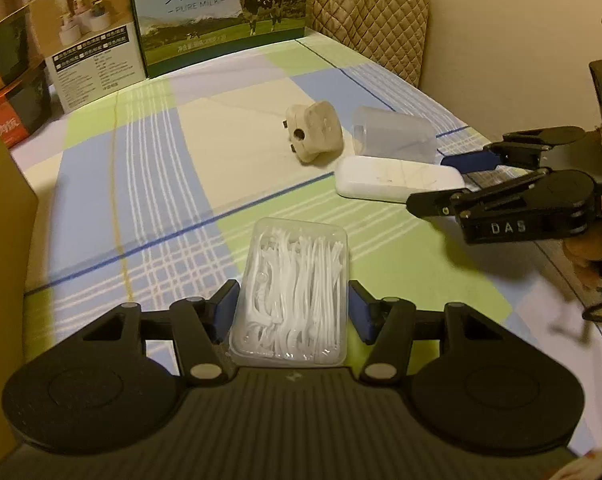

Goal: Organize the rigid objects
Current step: 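Close the left tool on the floss-pick box while the right tool lowers around the white bar, then close the right tool on the white bar and lift it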

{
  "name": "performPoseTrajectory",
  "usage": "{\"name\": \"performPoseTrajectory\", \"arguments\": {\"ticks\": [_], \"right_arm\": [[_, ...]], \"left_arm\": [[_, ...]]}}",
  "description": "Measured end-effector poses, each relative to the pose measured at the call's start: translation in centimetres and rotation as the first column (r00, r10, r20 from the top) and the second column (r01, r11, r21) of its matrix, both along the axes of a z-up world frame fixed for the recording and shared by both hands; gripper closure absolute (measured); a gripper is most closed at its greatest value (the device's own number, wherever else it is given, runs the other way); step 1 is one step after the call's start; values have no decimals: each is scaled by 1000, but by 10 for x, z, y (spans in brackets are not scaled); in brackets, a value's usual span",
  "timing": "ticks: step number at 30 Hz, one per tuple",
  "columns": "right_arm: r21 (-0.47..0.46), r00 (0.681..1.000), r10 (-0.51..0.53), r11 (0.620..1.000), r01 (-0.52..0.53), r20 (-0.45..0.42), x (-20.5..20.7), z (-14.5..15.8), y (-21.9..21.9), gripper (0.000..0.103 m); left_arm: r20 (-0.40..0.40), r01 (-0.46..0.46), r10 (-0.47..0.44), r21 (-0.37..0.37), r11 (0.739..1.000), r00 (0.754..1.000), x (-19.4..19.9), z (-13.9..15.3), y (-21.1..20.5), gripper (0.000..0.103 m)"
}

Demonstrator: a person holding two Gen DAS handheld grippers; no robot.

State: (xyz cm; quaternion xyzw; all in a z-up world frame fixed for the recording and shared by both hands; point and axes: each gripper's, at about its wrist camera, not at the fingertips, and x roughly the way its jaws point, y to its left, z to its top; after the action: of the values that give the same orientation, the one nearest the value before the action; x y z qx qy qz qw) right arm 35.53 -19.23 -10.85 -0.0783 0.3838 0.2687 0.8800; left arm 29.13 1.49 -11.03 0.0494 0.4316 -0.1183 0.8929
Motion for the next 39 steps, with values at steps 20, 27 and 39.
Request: {"name": "performPoseTrajectory", "arguments": {"ticks": [20,27,39], "right_arm": [[39,992,-35,998,40,-121,-68,17,39,43],[-34,996,-61,998,59,-62,-64,8,57,44],[-34,992,-112,993,110,-56,-65,11,58,66]], "left_arm": [[-14,-25,25,-22,999,1000,-40,3,15,49],[-12,-36,36,-29,999,999,-34,2,17,47],[-18,-48,47,-61,997,999,-32,3,20,47]]}}
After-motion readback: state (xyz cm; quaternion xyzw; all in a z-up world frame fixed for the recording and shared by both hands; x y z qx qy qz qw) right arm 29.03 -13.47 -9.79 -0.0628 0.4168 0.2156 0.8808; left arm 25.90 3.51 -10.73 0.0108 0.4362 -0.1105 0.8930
